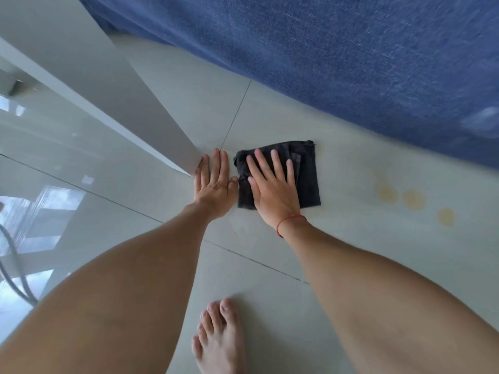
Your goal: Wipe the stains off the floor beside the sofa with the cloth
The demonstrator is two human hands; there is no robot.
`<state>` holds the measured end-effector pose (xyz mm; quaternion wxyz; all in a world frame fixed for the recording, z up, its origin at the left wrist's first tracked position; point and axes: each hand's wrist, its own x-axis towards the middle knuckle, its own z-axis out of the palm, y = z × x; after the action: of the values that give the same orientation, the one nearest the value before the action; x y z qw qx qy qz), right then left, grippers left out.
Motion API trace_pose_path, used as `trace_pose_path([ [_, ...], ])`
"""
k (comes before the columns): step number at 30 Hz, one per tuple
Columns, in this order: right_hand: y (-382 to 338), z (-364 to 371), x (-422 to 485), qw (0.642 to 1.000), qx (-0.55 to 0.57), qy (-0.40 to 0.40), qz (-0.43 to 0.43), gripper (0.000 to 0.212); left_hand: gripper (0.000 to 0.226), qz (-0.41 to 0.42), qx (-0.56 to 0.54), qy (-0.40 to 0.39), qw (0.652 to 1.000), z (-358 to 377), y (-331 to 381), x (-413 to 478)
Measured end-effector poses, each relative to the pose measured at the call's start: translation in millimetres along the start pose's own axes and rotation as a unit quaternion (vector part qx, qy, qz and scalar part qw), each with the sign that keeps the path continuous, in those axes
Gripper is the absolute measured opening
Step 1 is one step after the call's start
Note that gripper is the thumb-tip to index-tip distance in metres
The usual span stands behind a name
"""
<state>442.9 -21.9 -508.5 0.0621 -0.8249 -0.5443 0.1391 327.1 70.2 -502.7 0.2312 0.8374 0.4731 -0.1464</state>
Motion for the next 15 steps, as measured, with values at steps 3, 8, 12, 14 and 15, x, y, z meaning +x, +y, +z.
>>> trace_pose_path([
  [3, 19, 0, -35, 1.000, -0.006, 0.007, 0.002, 0.047, 0.062, -0.004, -0.005, -0.003, 1.000, -3, 1, -2],
  [8, 66, -9, -57, 0.995, 0.011, 0.019, 0.101, 0.046, 0.062, -0.005, -0.012, 0.002, 1.000, -5, 4, -4],
  [12, 65, -9, -36, 0.982, 0.028, 0.038, 0.180, 0.047, 0.062, -0.005, -0.011, 0.009, 1.000, -3, 3, -1],
  [14, 52, -8, -18, 0.978, 0.031, 0.044, 0.204, 0.048, 0.062, -0.005, -0.008, 0.009, 1.000, -2, 2, -1],
  [15, 46, -7, -9, 0.977, 0.033, 0.044, 0.206, 0.048, 0.062, -0.004, -0.006, 0.009, 1.000, -2, 2, 0],
])
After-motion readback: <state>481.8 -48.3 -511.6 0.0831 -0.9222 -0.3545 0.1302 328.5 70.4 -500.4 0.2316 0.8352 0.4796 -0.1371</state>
